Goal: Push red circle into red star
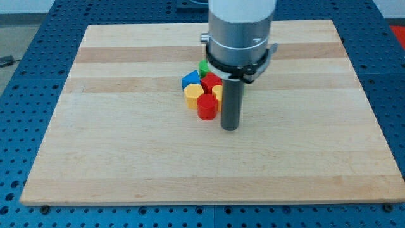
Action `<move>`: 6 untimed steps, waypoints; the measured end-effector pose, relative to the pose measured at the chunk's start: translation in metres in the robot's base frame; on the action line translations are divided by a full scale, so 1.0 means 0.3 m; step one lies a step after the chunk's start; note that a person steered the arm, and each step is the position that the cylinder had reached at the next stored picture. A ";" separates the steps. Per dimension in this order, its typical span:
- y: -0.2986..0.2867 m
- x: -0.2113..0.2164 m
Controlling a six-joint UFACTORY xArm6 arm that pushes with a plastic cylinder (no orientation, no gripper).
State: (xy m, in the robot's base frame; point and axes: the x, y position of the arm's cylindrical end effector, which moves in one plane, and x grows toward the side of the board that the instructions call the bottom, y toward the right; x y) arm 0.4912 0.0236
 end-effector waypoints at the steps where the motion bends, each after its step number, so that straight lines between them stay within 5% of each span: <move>1: -0.067 0.000; 4: -0.089 -0.081; 6: -0.144 0.001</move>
